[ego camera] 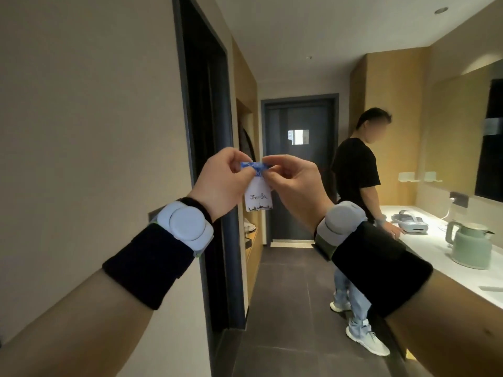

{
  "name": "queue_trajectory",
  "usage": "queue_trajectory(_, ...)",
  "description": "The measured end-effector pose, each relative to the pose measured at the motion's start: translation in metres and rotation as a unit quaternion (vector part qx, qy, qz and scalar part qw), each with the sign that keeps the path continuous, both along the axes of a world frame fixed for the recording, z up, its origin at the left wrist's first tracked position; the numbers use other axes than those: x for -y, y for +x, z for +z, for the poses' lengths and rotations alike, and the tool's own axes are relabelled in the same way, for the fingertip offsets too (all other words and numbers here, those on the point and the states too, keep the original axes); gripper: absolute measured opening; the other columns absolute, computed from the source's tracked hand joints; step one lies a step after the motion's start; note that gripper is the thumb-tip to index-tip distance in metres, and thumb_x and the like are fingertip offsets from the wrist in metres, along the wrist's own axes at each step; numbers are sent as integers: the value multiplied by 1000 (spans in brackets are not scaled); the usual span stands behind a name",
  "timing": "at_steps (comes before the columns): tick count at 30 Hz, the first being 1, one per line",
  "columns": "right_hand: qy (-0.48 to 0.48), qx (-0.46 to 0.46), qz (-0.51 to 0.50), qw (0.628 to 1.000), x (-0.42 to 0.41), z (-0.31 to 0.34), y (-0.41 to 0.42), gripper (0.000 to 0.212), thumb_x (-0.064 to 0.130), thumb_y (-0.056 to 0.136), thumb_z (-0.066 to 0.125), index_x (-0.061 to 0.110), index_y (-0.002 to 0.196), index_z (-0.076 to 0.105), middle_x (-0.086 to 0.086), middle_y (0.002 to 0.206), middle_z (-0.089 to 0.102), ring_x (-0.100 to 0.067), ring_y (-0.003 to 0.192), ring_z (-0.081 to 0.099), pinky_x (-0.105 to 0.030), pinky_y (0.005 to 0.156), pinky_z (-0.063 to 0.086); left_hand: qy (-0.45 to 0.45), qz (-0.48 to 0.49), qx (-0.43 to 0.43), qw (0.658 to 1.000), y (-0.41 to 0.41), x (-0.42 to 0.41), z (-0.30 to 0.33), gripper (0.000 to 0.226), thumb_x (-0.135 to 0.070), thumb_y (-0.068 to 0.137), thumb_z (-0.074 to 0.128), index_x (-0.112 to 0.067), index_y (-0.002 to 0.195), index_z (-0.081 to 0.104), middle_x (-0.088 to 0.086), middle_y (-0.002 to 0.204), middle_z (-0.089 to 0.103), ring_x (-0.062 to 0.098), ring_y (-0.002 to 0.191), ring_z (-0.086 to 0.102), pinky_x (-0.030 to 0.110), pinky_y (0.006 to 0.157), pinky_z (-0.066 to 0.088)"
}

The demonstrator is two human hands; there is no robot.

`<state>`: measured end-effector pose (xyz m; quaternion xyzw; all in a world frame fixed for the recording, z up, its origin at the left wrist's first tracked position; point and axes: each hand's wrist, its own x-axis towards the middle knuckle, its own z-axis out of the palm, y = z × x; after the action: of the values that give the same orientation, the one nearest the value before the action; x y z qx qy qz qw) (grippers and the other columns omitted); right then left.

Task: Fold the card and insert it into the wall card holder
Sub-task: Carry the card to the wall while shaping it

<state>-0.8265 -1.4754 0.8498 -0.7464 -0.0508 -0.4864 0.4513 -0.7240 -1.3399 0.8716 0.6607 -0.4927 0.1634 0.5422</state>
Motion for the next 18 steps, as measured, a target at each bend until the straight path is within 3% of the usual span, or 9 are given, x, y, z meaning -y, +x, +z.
queue_trajectory(3, 3, -7, 24, 1000, 27, 3, 8, 17, 15, 93, 67, 26, 106, 70, 17, 83, 76, -6, 86, 75, -17, 65, 58, -12, 4, -17, 1000, 4, 22, 1, 9, -31, 80, 62, -29, 88, 60, -1, 74, 66, 3, 47, 60, 14, 42, 43)
queue_trajectory(8, -5, -28, 61, 998, 87, 13, 23, 25, 13, 91, 68, 14, 116, 71, -5, 95, 78, -19, 92, 75, -35, 81, 63, -28, 72, -31, 997, 4, 72, 4, 12, -37, 72, 60, -29, 80, 57, -1, 67, 63, 5, 42, 56, 15, 39, 39)
queue_trajectory(14, -46, -33, 99, 993, 138, 15, 53, 27, 23, 90, 68, 22, 117, 71, 5, 94, 78, -5, 90, 73, -20, 76, 60, -30, 157, -43, 986, 13, 112, 5, 7, -30, 77, 63, -29, 79, 56, 2, 71, 64, 9, 48, 55, 23, 43, 42)
queue_trajectory(18, -45, -36, 117, 991, 156, 8, 86, 27, 28, 88, 68, 30, 115, 71, 12, 92, 76, -2, 89, 72, -21, 76, 60, -27, 202, -50, 978, 28, 126, 4, 7, -33, 75, 62, -29, 79, 57, 1, 72, 65, 9, 45, 55, 21, 41, 42)
